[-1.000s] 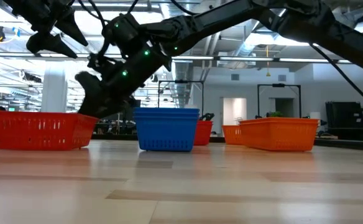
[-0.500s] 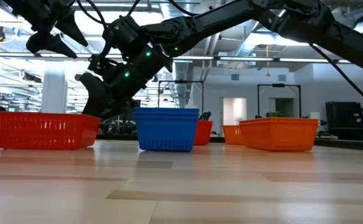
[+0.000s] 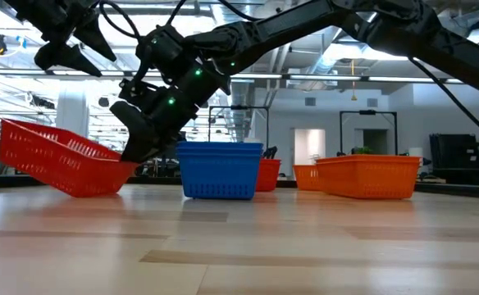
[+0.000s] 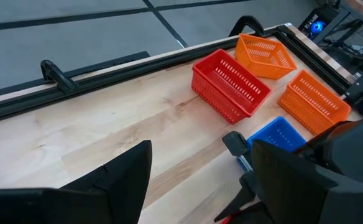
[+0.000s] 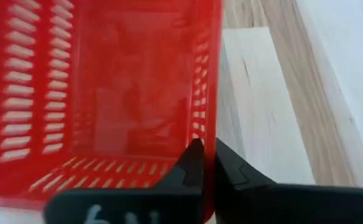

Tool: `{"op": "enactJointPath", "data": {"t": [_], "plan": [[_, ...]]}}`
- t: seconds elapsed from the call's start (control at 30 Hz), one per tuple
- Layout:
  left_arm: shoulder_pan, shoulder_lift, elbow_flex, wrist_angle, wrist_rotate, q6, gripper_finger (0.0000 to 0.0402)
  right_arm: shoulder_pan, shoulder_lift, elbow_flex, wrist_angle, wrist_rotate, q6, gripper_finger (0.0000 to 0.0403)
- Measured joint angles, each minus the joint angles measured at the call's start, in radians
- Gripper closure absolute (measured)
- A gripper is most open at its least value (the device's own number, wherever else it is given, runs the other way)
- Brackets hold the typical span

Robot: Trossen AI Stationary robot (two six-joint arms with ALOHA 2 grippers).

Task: Stack baskets by color
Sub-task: Stack the red bin into the stacked red bins

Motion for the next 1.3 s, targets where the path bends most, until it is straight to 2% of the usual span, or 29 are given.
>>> {"op": "enactJointPath", "data": {"t": [0.07,0.3,0.47,0.6,0.77,0.93,1.3], "plan": [[0.0,0.0,0.0,0.0,0.0,-0.002,0.0139,0.0,-0.001,0.0,0.002,-0.003,0.0,0.039],[0.0,0.0,0.0,0.0,-0.014,-0.003,0.0139,-0.002,-0.009,-0.001,-0.008,-0.001,0.058,0.0394],[0.0,0.0,0.0,0.0,-0.015,-0.006,0.0139,-0.025,-0.077,-0.002,-0.072,0.0,0.155,0.0394],[0.0,0.0,0.0,0.009,-0.016,-0.006,0.0139,-0.061,-0.149,-0.002,-0.168,0.008,0.172,0.0396],[0.0,0.0,0.0,0.014,-0.035,-0.006,0.0139,-0.129,-0.233,-0.001,-0.322,0.043,0.144,0.0397],[0.0,0.0,0.0,0.014,-0.042,-0.018,0.0139,-0.202,-0.306,-0.001,-0.378,0.084,0.113,0.0394],[0.0,0.0,0.0,0.013,-0.044,-0.039,0.0139,-0.391,-0.494,0.0,-0.631,0.097,0.114,0.0394]]}}
